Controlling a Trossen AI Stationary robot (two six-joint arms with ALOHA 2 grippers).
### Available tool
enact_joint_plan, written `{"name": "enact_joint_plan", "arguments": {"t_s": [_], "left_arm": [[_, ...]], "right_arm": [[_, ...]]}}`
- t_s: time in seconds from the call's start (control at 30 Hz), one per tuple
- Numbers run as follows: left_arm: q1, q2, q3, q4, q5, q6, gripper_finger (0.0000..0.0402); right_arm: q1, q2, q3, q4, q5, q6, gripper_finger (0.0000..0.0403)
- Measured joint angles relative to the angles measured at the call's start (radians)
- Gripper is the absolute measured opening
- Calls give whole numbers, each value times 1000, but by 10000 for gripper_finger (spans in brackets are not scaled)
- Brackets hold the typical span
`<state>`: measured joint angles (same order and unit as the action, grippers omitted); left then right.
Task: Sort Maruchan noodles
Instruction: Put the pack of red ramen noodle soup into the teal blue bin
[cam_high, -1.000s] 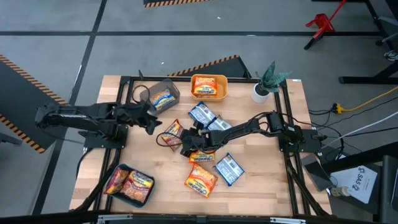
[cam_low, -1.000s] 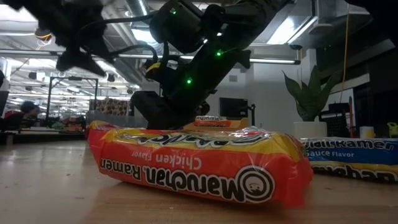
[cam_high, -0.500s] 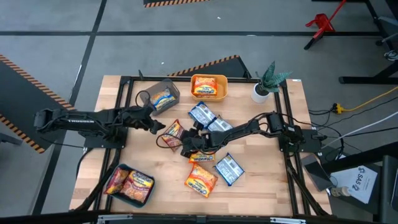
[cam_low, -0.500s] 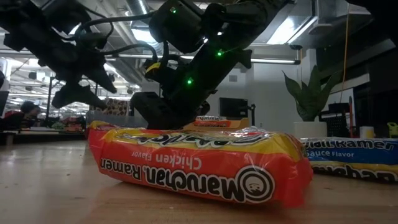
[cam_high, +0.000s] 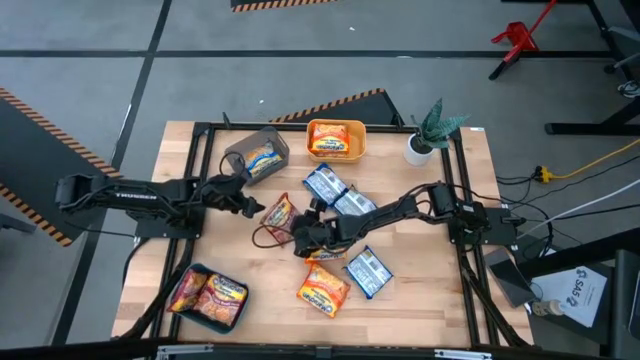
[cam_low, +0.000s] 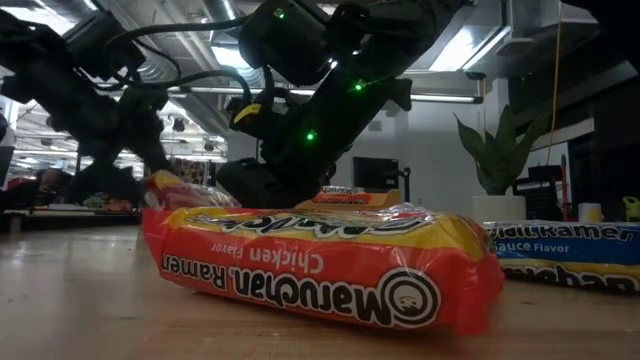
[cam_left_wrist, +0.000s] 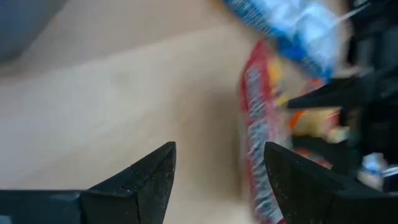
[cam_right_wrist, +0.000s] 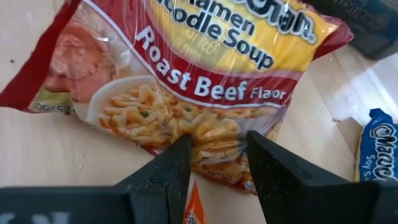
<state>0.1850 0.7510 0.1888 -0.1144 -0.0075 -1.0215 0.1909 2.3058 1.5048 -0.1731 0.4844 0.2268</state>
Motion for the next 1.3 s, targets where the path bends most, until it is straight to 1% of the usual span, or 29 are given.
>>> {"name": "enact_joint_plan", "arguments": {"t_s": [0.17, 0.27, 0.4, 0.5, 0.63, 0.83, 1.0, 1.1, 1.3], "left_arm": [[-5, 2, -7, 125, 0, 2, 240], [-5, 3, -7, 125, 14, 1, 240], [-5, 40, -7, 129, 32, -18, 242], [-5, 91, -7, 191, 60, -23, 242], [-5, 171, -6, 313, 90, -34, 242], [-5, 283, -6, 357, 149, -51, 242], [-9, 365, -6, 470, 193, -61, 242], [-20, 415, -6, 508, 208, -70, 241], [-44, 490, -6, 526, 214, -75, 219]], "right_arm": [[0, 1, 0, 1, 6, -1, 149], [0, 1, 0, 1, 6, 0, 149], [0, 1, 0, 1, 6, -3, 149], [0, 1, 0, 0, 6, -11, 149], [0, 1, 0, 0, 6, -18, 149], [0, 1, 0, 0, 6, -22, 149], [0, 1, 0, 0, 6, -29, 149], [0, 1, 0, 0, 6, -30, 149], [0, 1, 0, 2, 6, -31, 149]]}}
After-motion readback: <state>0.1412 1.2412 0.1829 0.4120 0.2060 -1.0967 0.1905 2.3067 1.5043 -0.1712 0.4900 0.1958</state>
